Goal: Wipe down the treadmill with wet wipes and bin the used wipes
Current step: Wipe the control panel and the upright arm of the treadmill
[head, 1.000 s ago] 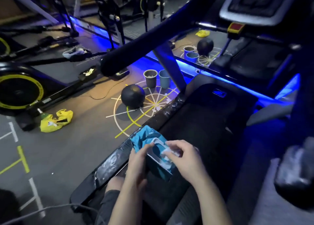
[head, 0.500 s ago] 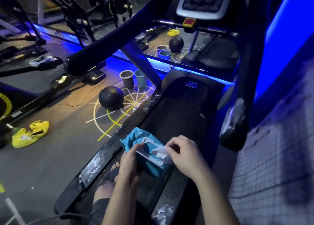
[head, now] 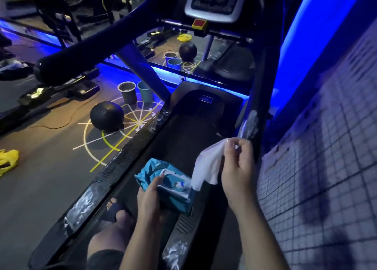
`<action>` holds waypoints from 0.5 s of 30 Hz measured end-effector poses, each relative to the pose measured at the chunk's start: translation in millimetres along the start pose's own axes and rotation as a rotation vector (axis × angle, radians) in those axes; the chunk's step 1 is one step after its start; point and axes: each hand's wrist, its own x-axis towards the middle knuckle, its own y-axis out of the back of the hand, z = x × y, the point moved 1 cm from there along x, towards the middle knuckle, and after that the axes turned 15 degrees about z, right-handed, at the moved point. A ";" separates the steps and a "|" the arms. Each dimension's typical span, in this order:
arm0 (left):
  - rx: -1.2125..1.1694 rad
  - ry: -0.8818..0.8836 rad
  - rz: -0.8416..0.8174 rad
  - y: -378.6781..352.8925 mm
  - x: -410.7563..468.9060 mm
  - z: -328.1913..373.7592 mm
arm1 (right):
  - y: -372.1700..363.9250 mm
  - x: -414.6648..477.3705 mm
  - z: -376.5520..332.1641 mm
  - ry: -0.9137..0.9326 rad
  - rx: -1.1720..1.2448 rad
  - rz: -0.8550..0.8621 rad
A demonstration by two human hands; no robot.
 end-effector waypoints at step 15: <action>0.081 0.054 -0.178 -25.9 51.4 -27.8 | 13.9 156.5 -31.8 -0.693 0.409 -0.024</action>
